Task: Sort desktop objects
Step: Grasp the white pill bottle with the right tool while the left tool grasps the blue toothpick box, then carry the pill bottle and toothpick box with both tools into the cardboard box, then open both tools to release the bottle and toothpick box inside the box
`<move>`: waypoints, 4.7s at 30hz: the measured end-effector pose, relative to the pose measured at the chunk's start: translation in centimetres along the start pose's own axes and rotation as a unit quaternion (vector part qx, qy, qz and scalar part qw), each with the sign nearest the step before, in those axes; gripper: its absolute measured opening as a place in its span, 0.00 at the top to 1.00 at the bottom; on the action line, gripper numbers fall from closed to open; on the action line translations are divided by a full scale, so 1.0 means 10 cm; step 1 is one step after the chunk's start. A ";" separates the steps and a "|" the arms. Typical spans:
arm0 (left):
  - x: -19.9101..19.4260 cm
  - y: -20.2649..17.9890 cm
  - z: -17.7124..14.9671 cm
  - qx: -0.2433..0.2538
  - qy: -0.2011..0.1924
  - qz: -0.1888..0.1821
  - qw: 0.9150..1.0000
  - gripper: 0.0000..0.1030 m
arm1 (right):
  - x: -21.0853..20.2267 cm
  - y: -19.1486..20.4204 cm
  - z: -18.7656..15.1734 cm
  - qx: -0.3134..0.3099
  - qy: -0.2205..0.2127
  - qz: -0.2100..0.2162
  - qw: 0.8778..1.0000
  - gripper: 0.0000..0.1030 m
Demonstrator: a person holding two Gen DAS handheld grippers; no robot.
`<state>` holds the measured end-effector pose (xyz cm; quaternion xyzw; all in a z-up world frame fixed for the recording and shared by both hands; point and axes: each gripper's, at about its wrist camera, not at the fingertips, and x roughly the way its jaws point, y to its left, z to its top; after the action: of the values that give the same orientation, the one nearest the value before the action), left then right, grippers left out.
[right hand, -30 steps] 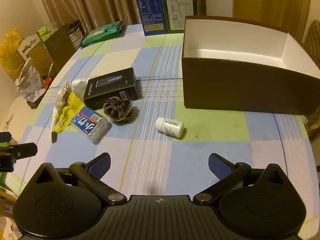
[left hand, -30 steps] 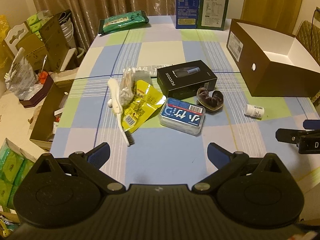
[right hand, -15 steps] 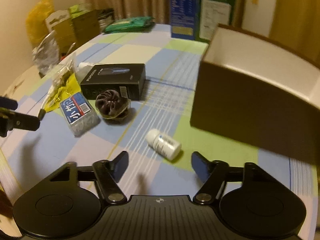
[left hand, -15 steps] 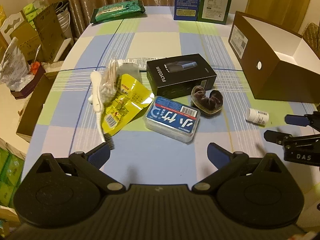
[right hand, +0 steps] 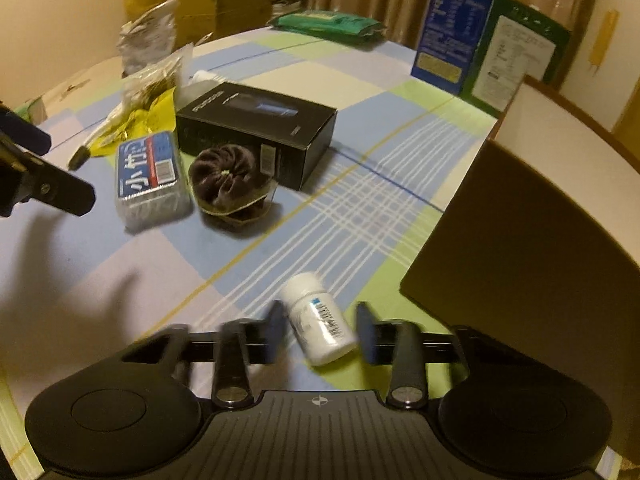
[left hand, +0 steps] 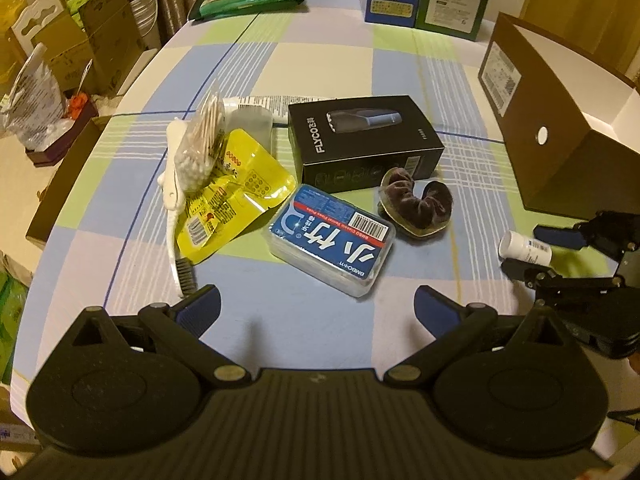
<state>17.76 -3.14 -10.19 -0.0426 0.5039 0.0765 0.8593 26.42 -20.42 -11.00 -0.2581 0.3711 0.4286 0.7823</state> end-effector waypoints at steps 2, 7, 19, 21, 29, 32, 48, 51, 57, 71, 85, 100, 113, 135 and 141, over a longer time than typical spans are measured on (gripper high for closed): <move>0.03 -0.02 0.01 -0.007 0.002 0.005 1.000 0.01 | -0.01 -0.07 -0.02 0.018 0.004 -0.003 1.000 0.77; 0.10 -0.04 0.05 -0.036 0.000 0.018 0.999 0.04 | -0.12 -0.33 -0.11 0.086 0.018 -0.007 0.996 0.77; 0.44 -0.03 0.41 -0.114 -0.013 0.068 0.991 0.06 | -0.39 -0.82 -0.42 0.153 0.026 -0.028 0.987 0.77; 0.50 -0.06 0.45 -0.113 -0.016 0.081 0.990 0.06 | -0.41 -0.86 -0.45 0.158 0.025 -0.029 0.987 0.77; 0.58 -0.06 0.37 -0.100 0.003 0.074 0.992 0.27 | -0.49 -0.96 -0.53 0.165 0.027 -0.032 0.985 0.77; 0.52 -0.05 0.25 -0.085 0.002 0.062 0.994 0.35 | -0.51 -0.99 -0.56 0.166 0.027 -0.033 0.985 0.77; 0.55 -0.12 0.08 -0.021 0.003 0.073 0.997 0.48 | -0.50 -0.84 -0.56 0.122 0.023 -0.055 0.991 0.77; 0.51 -0.15 0.01 -0.013 0.007 0.064 0.998 0.48 | -0.54 -0.80 -0.60 0.111 0.029 -0.051 0.992 0.77; 0.34 -0.31 -0.22 0.018 0.028 0.033 0.999 0.48 | -0.67 -0.81 -0.68 0.133 0.055 -0.023 0.989 0.77; -0.46 -1.12 0.11 0.099 -0.061 -0.095 0.989 0.48 | -1.46 -1.37 -0.58 0.203 -0.007 0.019 0.979 0.77; -0.62 -2.07 1.13 0.140 -0.144 -0.158 0.967 0.48 | -1.91 -2.37 -0.07 0.198 -0.099 -0.036 0.975 0.77; 0.45 -2.76 1.64 0.161 -0.010 -0.127 0.979 0.48 | -1.06 -2.83 0.09 0.182 0.003 -0.004 0.983 0.77; 0.92 -2.81 1.58 0.162 0.076 -0.102 0.979 0.48 | -0.74 -2.92 0.02 0.169 0.064 0.030 0.983 0.77; 0.90 -2.85 1.61 0.169 0.074 -0.101 0.978 0.48 | -0.61 -2.83 0.06 0.148 0.087 0.005 0.985 0.75; 0.85 -2.85 1.59 0.172 0.067 -0.107 0.977 0.41 | -0.71 -2.86 0.07 0.146 0.075 -0.018 0.986 0.18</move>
<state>40.47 -28.02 -9.89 0.0474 0.5586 -0.1072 0.8211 48.79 -37.64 -2.43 -0.1786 0.4826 0.3354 0.7891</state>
